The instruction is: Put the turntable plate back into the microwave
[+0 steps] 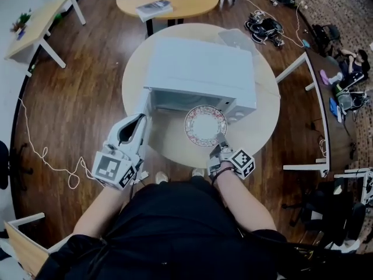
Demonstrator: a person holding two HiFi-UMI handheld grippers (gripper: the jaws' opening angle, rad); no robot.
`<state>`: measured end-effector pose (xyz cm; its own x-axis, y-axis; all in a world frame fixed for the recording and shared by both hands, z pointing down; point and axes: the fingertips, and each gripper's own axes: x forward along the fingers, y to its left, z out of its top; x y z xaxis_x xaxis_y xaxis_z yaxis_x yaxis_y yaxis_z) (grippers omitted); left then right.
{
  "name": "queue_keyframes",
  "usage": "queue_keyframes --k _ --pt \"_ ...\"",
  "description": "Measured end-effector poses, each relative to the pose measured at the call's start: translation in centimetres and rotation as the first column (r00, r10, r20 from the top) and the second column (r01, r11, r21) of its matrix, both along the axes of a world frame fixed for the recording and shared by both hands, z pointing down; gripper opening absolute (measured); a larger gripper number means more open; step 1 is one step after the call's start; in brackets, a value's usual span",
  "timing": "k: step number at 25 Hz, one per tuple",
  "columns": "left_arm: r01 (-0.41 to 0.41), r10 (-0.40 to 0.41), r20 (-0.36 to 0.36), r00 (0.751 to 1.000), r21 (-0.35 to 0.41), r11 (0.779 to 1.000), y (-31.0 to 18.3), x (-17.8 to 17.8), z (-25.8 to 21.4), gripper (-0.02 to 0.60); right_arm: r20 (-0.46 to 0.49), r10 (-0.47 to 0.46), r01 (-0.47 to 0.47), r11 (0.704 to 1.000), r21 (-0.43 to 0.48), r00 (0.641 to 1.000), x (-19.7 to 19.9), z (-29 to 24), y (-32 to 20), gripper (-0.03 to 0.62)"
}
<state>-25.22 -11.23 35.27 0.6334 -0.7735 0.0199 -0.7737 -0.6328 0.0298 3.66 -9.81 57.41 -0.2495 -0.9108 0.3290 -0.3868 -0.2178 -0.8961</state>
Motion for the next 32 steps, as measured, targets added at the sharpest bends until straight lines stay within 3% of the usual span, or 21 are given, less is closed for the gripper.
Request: queue_keyframes --k 13,25,32 --pt "0.000 0.000 -0.011 1.000 -0.013 1.000 0.1 -0.9 0.6 0.003 0.001 -0.097 0.097 0.995 -0.002 0.995 -4.6 0.3 -1.3 0.018" --pt "-0.098 0.099 -0.016 0.995 0.011 0.995 0.8 1.7 0.7 0.003 -0.004 -0.059 0.059 0.998 -0.006 0.998 -5.1 0.1 -0.4 0.018" --pt "-0.049 0.049 0.007 0.999 0.020 0.999 -0.4 1.3 0.5 0.003 0.001 -0.081 0.081 0.997 -0.005 0.997 -5.4 0.5 -1.1 0.018"
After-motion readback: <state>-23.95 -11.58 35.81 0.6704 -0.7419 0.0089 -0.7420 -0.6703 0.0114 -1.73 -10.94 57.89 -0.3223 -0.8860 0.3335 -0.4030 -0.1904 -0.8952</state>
